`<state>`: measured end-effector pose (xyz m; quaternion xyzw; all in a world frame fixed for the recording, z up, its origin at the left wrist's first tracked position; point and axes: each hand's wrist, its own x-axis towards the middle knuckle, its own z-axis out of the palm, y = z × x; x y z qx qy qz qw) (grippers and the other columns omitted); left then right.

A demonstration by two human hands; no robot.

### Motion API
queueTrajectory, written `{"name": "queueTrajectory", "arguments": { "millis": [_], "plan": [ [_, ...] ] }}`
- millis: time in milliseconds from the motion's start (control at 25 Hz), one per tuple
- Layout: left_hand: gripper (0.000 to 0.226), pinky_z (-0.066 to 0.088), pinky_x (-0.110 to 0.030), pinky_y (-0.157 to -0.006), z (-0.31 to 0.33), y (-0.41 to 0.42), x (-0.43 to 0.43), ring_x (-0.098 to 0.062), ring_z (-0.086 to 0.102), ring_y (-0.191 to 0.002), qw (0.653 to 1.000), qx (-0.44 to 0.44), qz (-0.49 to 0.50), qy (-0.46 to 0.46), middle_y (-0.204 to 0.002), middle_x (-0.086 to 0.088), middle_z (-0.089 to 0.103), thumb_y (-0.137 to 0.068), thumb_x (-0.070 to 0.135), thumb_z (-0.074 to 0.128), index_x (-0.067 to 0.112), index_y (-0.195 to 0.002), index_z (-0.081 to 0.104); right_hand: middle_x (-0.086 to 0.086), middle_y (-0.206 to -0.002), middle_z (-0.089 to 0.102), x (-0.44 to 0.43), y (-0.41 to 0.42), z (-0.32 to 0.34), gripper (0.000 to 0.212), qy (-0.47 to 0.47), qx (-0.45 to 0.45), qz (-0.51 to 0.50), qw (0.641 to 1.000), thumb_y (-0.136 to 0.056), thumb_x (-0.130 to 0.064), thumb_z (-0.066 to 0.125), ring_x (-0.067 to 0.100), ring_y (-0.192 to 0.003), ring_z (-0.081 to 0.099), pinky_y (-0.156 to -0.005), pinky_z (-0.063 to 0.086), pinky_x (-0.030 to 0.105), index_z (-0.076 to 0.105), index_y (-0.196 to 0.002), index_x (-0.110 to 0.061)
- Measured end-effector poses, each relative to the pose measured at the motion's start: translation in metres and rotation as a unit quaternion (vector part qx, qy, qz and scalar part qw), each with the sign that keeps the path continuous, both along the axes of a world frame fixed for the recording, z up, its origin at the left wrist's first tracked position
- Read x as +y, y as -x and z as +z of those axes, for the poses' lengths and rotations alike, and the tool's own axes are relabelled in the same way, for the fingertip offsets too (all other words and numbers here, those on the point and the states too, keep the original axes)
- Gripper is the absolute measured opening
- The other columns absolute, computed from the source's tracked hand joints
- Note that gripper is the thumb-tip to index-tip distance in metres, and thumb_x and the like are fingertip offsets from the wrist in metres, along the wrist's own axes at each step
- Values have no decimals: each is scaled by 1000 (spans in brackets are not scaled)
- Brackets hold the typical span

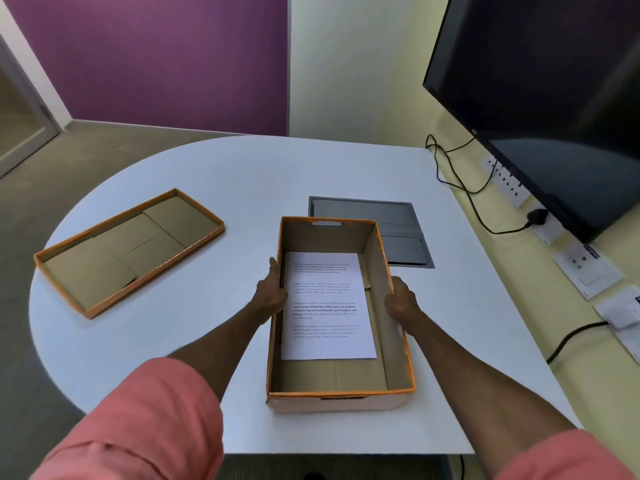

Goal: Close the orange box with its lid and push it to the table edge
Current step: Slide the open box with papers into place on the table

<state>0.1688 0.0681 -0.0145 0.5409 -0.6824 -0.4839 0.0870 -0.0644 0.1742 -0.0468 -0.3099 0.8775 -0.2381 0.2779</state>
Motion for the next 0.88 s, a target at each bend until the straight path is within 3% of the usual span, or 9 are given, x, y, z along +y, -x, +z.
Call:
{"name": "queueTrajectory", "arguments": {
  "millis": [280, 600, 720, 880],
  "plan": [
    [76, 32, -43, -111, -2, 3, 8, -39, 27, -143, 1000, 4, -17, -5, -160, -16, 14, -98, 4, 38, 20, -151, -15, 21, -137, 48, 9, -2, -12, 53, -10, -18, -2, 1000, -95, 4, 39, 37, -119, 54, -81, 46, 32, 29, -145, -8],
    [76, 41, -40, -104, -16, 3, 6, -41, 41, -134, 1000, -20, -20, 14, -155, -22, 28, -99, 4, 38, 17, -151, -16, 19, -144, 45, 12, -6, -9, 52, -1, -35, 2, 999, -97, -3, 42, 36, -123, 52, -90, 47, 33, 27, -146, -8],
    [72, 38, -39, -107, -14, 4, 3, -39, 39, -137, 998, -35, -38, 32, -157, -20, 24, -99, 8, 38, 11, -151, -11, 19, -153, 33, 9, -10, -1, 60, 1, 8, 43, 999, -98, -17, 49, 37, -138, 37, -110, 35, 40, 19, -148, -4],
    [67, 21, -40, -118, -6, 3, -7, -32, 21, -147, 989, -57, -66, 120, -161, -15, 13, -100, 23, 40, 5, -152, 2, 14, -159, 23, -6, -14, 10, 68, 13, 169, 96, 981, -96, -44, 43, 32, -147, 18, -118, 22, 47, 21, -149, -9]
  ]
}}
